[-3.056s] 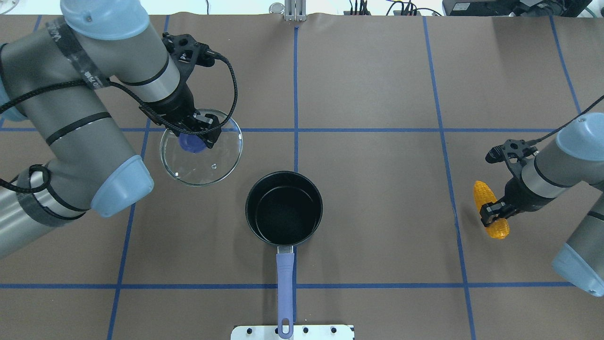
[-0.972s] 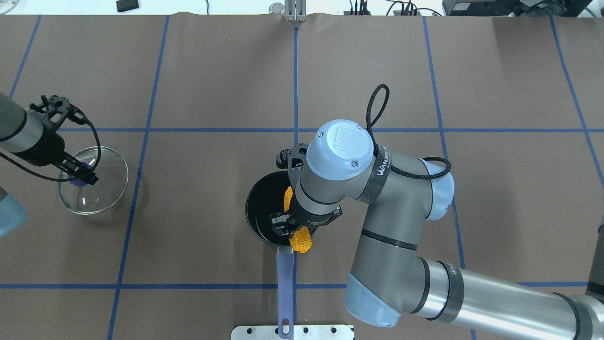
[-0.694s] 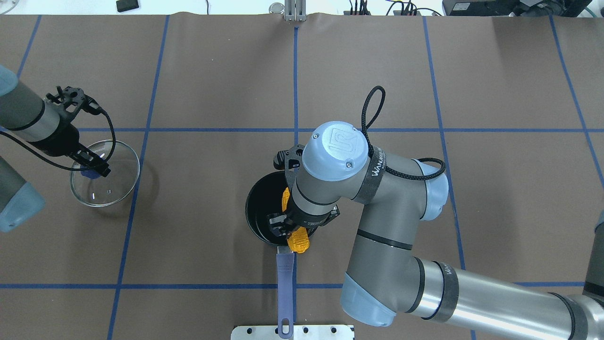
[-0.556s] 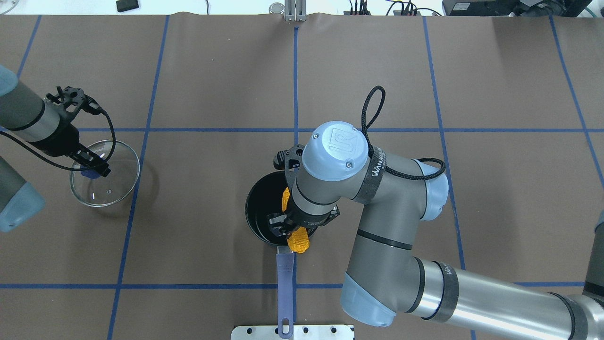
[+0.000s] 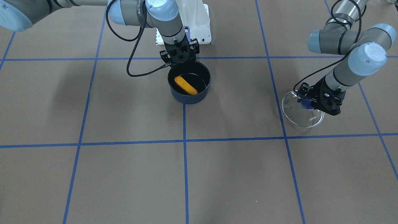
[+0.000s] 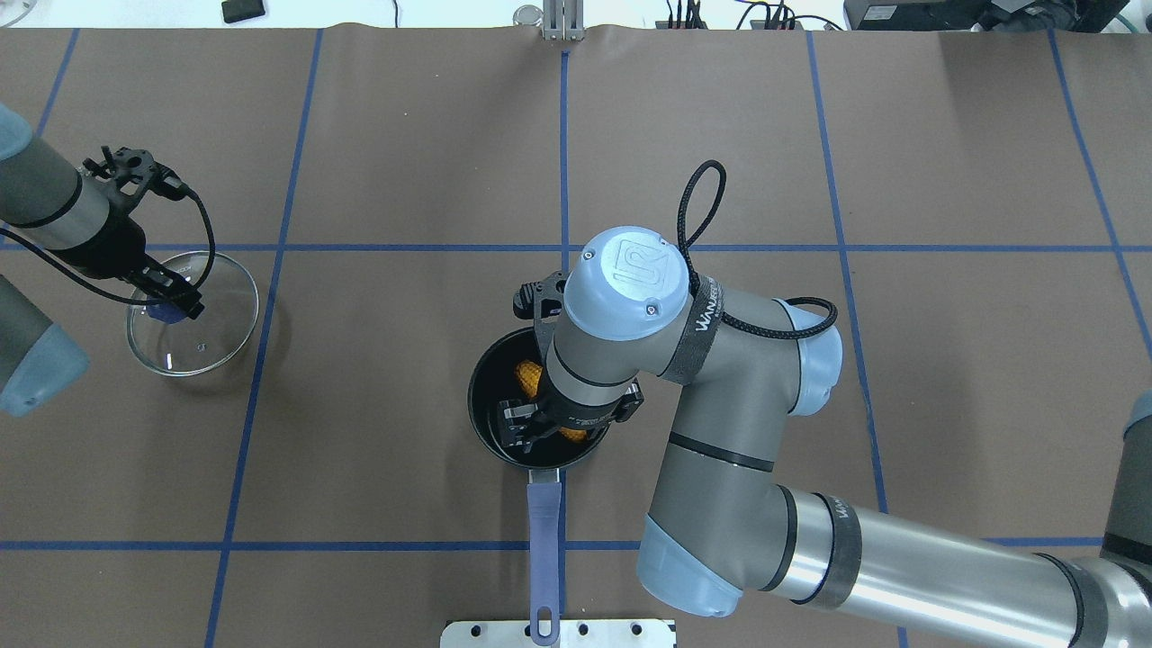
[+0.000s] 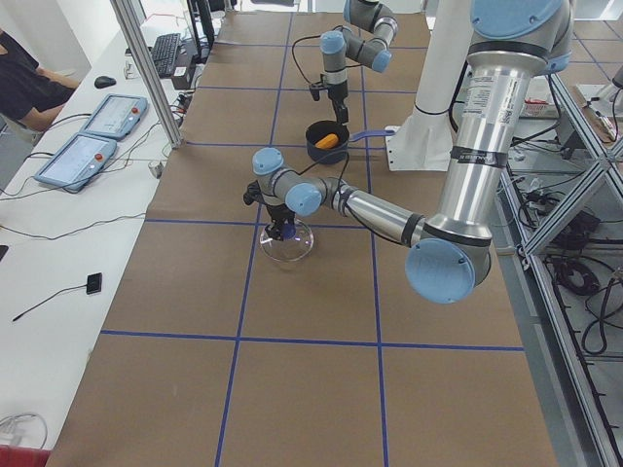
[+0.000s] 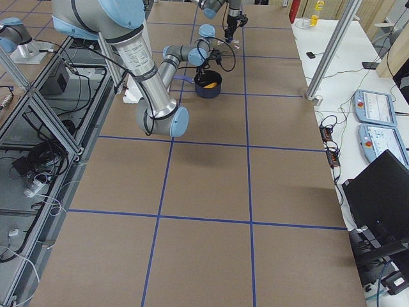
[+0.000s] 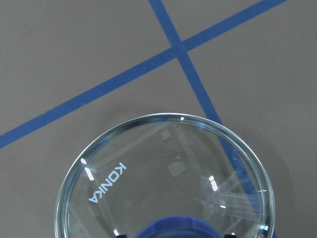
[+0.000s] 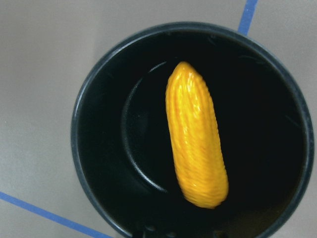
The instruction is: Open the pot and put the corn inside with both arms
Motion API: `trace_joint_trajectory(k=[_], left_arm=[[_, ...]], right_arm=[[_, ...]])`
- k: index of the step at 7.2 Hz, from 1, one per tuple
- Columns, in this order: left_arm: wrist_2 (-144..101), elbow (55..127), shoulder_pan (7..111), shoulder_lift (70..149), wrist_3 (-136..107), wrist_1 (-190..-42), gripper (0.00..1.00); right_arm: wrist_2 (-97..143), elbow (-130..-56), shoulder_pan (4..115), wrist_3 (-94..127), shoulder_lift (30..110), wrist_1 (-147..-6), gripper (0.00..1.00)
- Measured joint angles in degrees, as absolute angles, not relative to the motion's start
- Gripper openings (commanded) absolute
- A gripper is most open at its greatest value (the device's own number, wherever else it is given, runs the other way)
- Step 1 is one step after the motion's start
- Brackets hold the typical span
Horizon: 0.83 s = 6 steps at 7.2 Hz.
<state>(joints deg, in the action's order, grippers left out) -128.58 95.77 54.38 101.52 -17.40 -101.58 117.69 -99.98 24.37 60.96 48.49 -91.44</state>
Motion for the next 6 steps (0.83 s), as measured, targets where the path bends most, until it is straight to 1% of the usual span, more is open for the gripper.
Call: trace_joint_trajectory(k=[1, 4, 5, 6], left_arm=[[-128.58, 94.61, 54.59, 102.59, -17.24, -101.58, 0.79], [-128.58, 93.14, 54.98, 103.48, -16.43, -101.99, 0.81], [-128.60, 93.12, 55.27, 103.17, -15.44, -102.01, 0.97], [-128.64, 93.25, 55.76, 103.07, -14.96, -101.98, 0.99]], right_arm=[[117.70, -100.08, 25.41, 60.95, 48.46, -91.42, 1.00], [118.36, -101.04, 30.79, 60.20, 48.63, -91.54, 1.00], [118.62, -101.18, 32.33, 60.01, 48.88, -91.59, 1.00], [119.50, -101.31, 34.30, 59.91, 49.15, -91.69, 1.00]])
